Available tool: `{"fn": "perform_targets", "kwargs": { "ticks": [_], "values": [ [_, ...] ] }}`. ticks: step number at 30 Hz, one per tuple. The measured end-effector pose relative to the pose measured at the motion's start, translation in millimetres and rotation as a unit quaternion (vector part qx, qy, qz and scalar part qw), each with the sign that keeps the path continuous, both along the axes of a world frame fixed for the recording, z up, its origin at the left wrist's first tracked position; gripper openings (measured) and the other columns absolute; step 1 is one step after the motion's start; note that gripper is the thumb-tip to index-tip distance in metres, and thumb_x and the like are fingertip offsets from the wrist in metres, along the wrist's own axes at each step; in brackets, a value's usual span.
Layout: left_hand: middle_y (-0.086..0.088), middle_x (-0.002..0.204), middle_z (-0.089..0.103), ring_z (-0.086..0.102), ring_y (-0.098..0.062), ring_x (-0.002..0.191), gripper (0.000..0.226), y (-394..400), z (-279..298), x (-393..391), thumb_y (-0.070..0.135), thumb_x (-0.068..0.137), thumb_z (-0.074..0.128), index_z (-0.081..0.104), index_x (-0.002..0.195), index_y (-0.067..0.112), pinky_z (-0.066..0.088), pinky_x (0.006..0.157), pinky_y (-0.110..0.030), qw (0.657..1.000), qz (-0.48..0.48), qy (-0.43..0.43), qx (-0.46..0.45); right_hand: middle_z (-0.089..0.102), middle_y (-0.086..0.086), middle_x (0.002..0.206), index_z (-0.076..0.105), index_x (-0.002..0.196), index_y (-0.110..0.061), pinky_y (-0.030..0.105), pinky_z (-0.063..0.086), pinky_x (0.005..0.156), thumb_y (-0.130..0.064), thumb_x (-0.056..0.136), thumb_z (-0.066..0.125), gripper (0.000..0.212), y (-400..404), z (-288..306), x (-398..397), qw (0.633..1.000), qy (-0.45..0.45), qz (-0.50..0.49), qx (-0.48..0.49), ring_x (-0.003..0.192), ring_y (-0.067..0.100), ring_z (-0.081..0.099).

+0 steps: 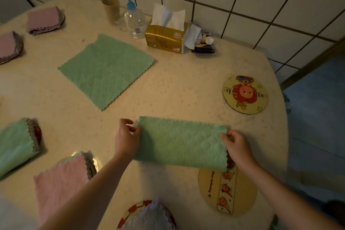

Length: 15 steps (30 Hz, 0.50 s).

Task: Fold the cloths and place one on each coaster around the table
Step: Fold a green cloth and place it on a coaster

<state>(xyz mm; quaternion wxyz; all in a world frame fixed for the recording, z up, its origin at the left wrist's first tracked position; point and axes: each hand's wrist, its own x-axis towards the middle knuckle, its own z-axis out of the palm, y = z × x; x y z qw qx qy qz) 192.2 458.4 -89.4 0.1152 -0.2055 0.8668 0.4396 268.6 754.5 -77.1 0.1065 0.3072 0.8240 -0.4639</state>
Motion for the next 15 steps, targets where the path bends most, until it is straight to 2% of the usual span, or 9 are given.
{"fn": "perform_targets", "kwargs": {
  "ticks": [2,4,5,7,9,11,13,15],
  "values": [
    [-0.003,0.105,0.055,0.055,-0.022,0.092,0.028,3.7,9.1,12.4,0.024,0.093,0.056,0.041,0.116,0.017,0.048,0.074,-0.037,0.999,0.016,0.037,-0.027,0.066,0.006,0.091,0.052,0.107,-0.016,0.045,0.059,0.064,-0.031,0.094,0.053,0.020,-4.8,12.5,4.8,0.999,0.023,0.026,0.014,0.079,0.024,0.068],
    [-0.001,0.109,0.051,0.052,-0.019,0.095,0.031,10.7,15.7,31.3,0.018,0.089,0.058,0.044,0.117,0.016,0.049,0.079,-0.035,0.986,-0.040,0.114,-0.113,0.058,0.001,0.113,0.042,0.125,-0.016,0.033,0.059,0.075,-0.026,0.094,0.053,0.035,-9.5,21.1,19.7,0.989,0.060,0.088,0.098,0.098,0.016,0.062],
    [-0.001,0.110,0.051,0.050,-0.018,0.096,0.033,14.8,19.0,44.6,0.014,0.086,0.061,0.048,0.116,0.014,0.048,0.081,-0.033,0.969,-0.104,0.164,-0.154,0.050,0.000,0.125,0.039,0.131,-0.015,0.030,0.054,0.087,-0.023,0.093,0.053,0.042,-12.7,22.2,31.6,0.970,0.092,0.138,0.179,0.112,0.014,0.053],
    [-0.001,0.112,0.054,0.051,-0.019,0.100,0.036,26.0,18.5,71.0,0.011,0.079,0.066,0.055,0.112,0.014,0.048,0.084,-0.032,0.917,-0.268,0.231,-0.184,0.040,0.003,0.138,0.041,0.133,-0.014,0.034,0.045,0.100,-0.008,0.089,0.051,0.046,-21.9,17.2,55.2,0.893,0.164,0.271,0.320,0.129,0.020,0.039],
    [0.001,0.123,0.056,0.051,-0.020,0.115,0.043,36.5,9.5,94.6,0.019,0.075,0.063,0.057,0.118,0.019,0.048,0.096,-0.035,0.861,-0.419,0.217,-0.188,0.047,0.007,0.137,0.044,0.128,-0.013,0.040,0.042,0.101,0.005,0.080,0.038,0.051,-28.5,1.0,75.8,0.827,0.202,0.383,0.359,0.130,0.025,0.036],
    [0.005,0.139,0.051,0.044,-0.020,0.131,0.056,41.6,-2.4,109.6,0.035,0.075,0.050,0.052,0.131,0.024,0.040,0.107,-0.038,0.820,-0.499,0.165,-0.226,0.055,0.008,0.133,0.043,0.129,-0.009,0.040,0.032,0.104,0.003,0.074,0.030,0.058,-26.4,-10.7,86.0,0.780,0.200,0.453,0.384,0.128,0.026,0.037],
    [0.007,0.145,0.045,0.041,-0.018,0.135,0.063,38.3,-7.9,115.1,0.042,0.075,0.042,0.048,0.136,0.028,0.038,0.108,-0.038,0.810,-0.507,0.124,-0.267,0.056,0.006,0.133,0.046,0.132,-0.009,0.039,0.036,0.106,0.005,0.070,0.044,0.063,-17.0,-12.6,89.2,0.752,0.192,0.485,0.403,0.127,0.025,0.037],
    [0.007,0.148,0.042,0.038,-0.017,0.137,0.063,29.4,-10.3,119.3,0.041,0.077,0.041,0.044,0.139,0.029,0.029,0.112,-0.036,0.813,-0.501,0.106,-0.276,0.055,0.004,0.135,0.052,0.132,-0.011,0.038,0.045,0.097,0.006,0.054,0.069,0.082,-8.4,-11.3,90.3,0.746,0.155,0.509,0.401,0.127,0.024,0.042]
  ]
}}
